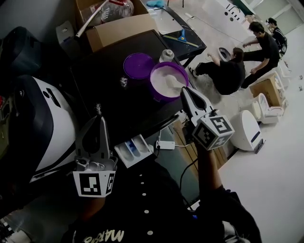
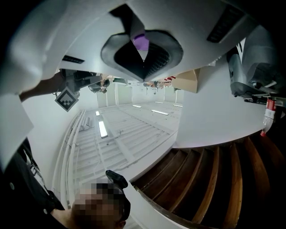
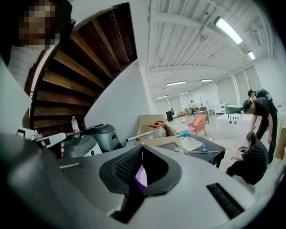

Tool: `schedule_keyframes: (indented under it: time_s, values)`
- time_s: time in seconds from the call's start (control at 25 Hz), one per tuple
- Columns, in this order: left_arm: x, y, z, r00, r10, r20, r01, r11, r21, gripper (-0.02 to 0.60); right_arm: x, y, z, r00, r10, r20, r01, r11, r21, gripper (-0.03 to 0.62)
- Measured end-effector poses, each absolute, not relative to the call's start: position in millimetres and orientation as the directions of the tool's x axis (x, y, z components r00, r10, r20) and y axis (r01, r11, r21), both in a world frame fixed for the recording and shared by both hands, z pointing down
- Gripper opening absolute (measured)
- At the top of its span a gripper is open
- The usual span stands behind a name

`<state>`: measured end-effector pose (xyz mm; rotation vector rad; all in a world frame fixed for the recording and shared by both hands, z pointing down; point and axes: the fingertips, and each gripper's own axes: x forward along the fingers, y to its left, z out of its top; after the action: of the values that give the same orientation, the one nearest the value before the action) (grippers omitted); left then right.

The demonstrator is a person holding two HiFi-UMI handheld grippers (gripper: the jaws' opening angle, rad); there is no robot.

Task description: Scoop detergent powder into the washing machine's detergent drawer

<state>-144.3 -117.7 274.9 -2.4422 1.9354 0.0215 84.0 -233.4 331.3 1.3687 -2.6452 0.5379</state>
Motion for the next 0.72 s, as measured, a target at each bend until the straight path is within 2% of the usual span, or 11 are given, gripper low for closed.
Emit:
schedule_keyframes:
  time_s: [0.4, 0.72]
  values:
    - [-135, -127, 291, 0.248, -0.969, 0.019, -0.969, -0.248, -0.005, 0.014, 92, -239, 405, -0.516, -0.699, 0.495, -0.850, 0.489, -0.196, 0.031]
    - [-131, -128, 293, 0.256, -0.966, 0.024, -0.967, -0.256, -0.003, 0.014, 91, -234, 407, -0.514, -0.696, 0.502, -0.850, 0.494, -0.185, 0.034]
